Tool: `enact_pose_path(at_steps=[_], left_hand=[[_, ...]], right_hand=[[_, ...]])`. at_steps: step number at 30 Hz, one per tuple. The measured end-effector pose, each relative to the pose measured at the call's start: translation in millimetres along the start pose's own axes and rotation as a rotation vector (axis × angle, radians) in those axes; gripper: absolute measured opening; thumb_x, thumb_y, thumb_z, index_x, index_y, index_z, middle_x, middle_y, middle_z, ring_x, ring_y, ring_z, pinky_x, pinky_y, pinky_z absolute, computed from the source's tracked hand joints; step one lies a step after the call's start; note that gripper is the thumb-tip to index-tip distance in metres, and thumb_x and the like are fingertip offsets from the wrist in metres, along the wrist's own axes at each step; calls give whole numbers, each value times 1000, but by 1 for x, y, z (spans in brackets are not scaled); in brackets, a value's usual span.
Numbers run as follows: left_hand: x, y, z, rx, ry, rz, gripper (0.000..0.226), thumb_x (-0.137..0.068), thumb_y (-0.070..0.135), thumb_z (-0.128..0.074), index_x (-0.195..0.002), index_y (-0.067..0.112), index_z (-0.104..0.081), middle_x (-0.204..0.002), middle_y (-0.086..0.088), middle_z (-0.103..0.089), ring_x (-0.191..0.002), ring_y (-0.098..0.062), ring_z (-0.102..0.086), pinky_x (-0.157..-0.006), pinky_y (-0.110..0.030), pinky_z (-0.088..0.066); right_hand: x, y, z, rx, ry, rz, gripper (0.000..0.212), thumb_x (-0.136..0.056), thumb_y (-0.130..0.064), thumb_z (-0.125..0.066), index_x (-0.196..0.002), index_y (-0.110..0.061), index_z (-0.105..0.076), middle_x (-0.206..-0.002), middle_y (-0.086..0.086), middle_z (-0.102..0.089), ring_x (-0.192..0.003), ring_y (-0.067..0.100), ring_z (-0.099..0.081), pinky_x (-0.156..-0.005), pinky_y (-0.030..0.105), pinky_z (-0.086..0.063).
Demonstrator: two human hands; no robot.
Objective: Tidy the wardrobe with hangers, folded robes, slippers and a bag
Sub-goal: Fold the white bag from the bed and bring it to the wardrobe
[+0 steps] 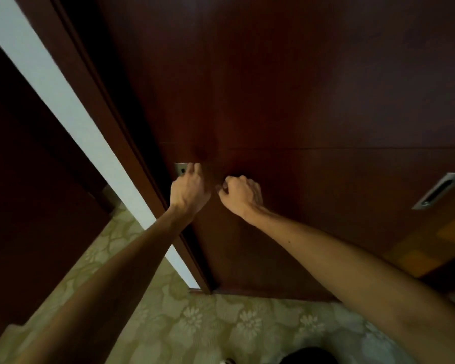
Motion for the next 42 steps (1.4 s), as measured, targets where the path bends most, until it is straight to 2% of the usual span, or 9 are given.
enact_pose_path(at_steps=[3,6,10,15,20,25,29,36,42], left_hand=[[-10,-59,-4,145,-23,318,44,-94,36,-56,-126,7,-50,-118,-13,-63,-97,-36,-68,-77,-43,-59],[-17,-100,-19,297,-141,556,34,-90,35,-61,-109,7,-64,-103,-12,-72,-90,-31,-72,-78,-40,-61],[-26,-102,-29,358,-200,529,29,-86,28,-65,-106,6,-66,-95,-10,-72,-84,-29,-73,-73,-37,-62],[-37,-104,-31,453,-199,512,18,-93,21,-61,-94,4,-64,-89,-9,-66,-83,-28,-71,-68,-35,-58],[-46,-109,-34,549,-157,579,35,-92,42,-67,-94,6,-66,-92,-10,-71,-81,-27,-72,-74,-38,-62],[-53,-103,-32,559,-165,609,45,-88,52,-69,-95,8,-66,-92,-7,-69,-77,-22,-69,-53,-27,-48],[-49,-103,-43,591,-139,655,37,-87,40,-75,-96,6,-66,-92,-9,-68,-82,-26,-72,-69,-35,-61],[-55,-89,-43,431,-147,585,42,-78,44,-82,-99,9,-71,-90,-8,-71,-80,-25,-72,-70,-38,-63],[-58,-49,-43,317,-126,454,40,-80,50,-77,-98,15,-69,-82,-2,-67,-70,-20,-68,-59,-31,-58]], right_hand=[[-3,-39,-3,36,44,22,46,-96,-55,-47,-98,-17,-73,-90,6,-72,-85,26,-69,-76,35,-50],[-14,-49,-4,25,28,-25,50,-94,-60,-48,-83,-17,-71,-82,3,-69,-79,24,-67,-73,34,-48],[-25,-58,4,70,23,-67,50,-96,-56,-48,-69,-17,-64,-79,4,-69,-79,25,-68,-71,34,-46],[-27,-51,6,148,22,-99,41,-98,-49,-50,-86,-14,-68,-90,5,-69,-87,25,-67,-79,35,-49],[-23,-33,14,227,45,-132,40,-100,-45,-48,-85,-15,-69,-82,2,-69,-80,22,-68,-73,34,-52],[-17,-21,15,244,48,-148,46,-102,-47,-44,-65,-22,-56,-63,-3,-60,-62,16,-62,-64,32,-54],[-20,-20,15,245,49,-127,47,-102,-47,-43,-64,-21,-52,-59,-4,-53,-58,16,-56,-62,31,-50],[-18,-5,15,275,52,-119,50,-101,-48,-43,-71,-17,-67,-65,0,-64,-63,18,-64,-64,34,-55],[-14,13,22,277,50,-116,50,-102,-49,-43,-62,-20,-56,-58,-4,-54,-57,15,-57,-59,31,-50]])
Point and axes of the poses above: each hand's wrist, its own x-axis away from the middle knuckle, its own z-axis out of the back of the hand, y = z × x, the point moved 8 cm from there along -x, towards the middle knuckle
